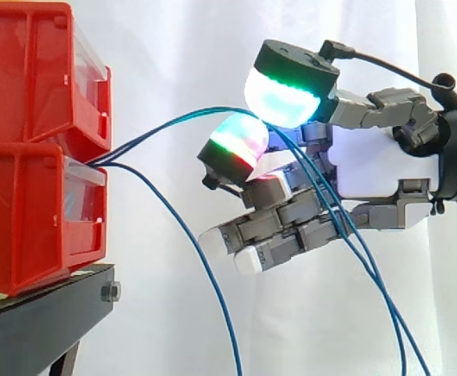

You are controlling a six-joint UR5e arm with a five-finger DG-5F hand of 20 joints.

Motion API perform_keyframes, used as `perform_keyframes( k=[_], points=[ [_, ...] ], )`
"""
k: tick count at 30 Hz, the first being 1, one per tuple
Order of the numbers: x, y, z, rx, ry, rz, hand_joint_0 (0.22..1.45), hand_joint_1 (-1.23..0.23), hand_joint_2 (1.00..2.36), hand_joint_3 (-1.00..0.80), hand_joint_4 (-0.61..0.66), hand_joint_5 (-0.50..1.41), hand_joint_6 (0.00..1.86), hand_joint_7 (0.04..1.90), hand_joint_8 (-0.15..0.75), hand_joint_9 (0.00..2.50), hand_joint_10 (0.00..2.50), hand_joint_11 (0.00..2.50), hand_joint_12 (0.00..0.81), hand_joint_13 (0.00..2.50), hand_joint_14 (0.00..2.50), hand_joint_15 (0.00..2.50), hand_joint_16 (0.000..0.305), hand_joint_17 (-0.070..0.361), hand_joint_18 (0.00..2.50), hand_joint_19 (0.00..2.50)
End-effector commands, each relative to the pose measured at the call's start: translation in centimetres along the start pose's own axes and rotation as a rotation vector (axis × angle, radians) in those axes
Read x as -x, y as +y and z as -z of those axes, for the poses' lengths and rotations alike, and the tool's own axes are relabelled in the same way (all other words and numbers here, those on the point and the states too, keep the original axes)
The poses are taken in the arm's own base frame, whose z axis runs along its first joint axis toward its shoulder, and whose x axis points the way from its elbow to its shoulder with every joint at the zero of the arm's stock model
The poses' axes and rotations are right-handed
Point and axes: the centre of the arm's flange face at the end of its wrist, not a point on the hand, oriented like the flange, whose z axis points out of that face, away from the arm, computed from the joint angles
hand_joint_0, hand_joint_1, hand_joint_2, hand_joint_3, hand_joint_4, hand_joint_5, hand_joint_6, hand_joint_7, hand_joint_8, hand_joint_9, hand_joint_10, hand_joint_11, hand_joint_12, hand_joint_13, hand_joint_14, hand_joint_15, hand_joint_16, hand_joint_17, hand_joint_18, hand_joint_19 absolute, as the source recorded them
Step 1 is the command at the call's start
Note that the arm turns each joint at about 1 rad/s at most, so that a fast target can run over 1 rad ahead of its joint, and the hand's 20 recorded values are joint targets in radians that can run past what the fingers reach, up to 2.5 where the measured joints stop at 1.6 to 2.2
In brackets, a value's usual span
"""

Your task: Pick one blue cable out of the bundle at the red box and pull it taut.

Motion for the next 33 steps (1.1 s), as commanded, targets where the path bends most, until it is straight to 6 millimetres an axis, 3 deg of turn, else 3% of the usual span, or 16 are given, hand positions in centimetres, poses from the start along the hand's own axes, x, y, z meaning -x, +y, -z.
perform_keyframes(
  k=[1, 12, 18, 33],
  points=[
    [0.01, 0.05, 0.03, 0.0, 0.0, 0.0, 0.67, -0.79, 1.01, -0.33, -0.04, -0.19, 0.93, 1.01, 0.267, 0.98, 0.01, 1.38, 0.347, 0.58, 0.01, 0.33, 0.053, 0.118, 0.49, 0.3],
    [-0.01, 0.01, -0.01, 0.0, 0.0, 0.0, 0.74, -0.86, 1.01, -0.41, -0.11, -0.19, 0.93, 0.97, 0.256, 1.04, 0.0, 1.45, 0.35, 0.59, 0.01, 0.32, 0.052, 0.117, 0.51, 0.27],
    [-0.01, 0.01, -0.01, 0.0, 0.0, 0.0, 0.76, -0.89, 1.01, -0.43, -0.1, -0.19, 0.93, 1.05, 0.258, 1.04, 0.0, 1.44, 0.345, 0.59, 0.01, 0.32, 0.052, 0.117, 0.51, 0.27],
    [-0.01, -0.06, 0.01, -0.001, 0.0, 0.0, 0.76, -0.88, 1.0, -0.44, -0.09, -0.19, 0.93, 1.05, 0.251, 1.12, 0.0, 1.54, 0.345, 0.6, 0.01, 0.32, 0.051, 0.115, 0.51, 0.27]
  ],
)
